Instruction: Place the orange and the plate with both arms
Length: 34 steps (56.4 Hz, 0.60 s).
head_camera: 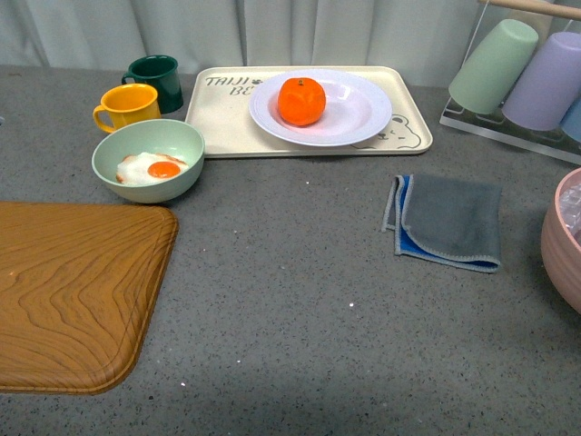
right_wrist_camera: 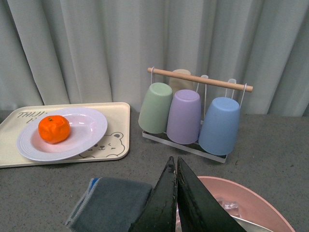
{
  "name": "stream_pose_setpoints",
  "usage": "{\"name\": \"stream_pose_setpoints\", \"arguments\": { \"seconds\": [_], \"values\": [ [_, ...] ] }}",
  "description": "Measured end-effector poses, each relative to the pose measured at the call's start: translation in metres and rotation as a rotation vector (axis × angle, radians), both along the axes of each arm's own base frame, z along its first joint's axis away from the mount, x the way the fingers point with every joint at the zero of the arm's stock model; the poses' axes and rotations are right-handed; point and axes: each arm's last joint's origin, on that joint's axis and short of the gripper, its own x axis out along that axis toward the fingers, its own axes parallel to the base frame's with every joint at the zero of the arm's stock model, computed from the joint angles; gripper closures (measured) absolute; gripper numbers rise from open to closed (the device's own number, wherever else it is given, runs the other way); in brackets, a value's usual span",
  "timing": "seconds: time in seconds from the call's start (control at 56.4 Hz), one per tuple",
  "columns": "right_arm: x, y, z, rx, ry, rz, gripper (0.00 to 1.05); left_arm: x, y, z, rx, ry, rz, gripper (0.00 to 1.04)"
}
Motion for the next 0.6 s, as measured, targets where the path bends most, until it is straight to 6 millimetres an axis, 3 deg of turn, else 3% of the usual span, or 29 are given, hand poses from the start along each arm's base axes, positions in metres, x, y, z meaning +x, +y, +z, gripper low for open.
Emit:
{"name": "stream_pose_setpoints", "arguments": {
  "seconds": [0.603],
  "values": [
    [-0.043, 0.000, 0.002, 0.000, -0.004, 0.003, 1.04, 0.000, 0.000, 0.000, 0.000, 0.000, 0.000, 0.07]
  ]
}}
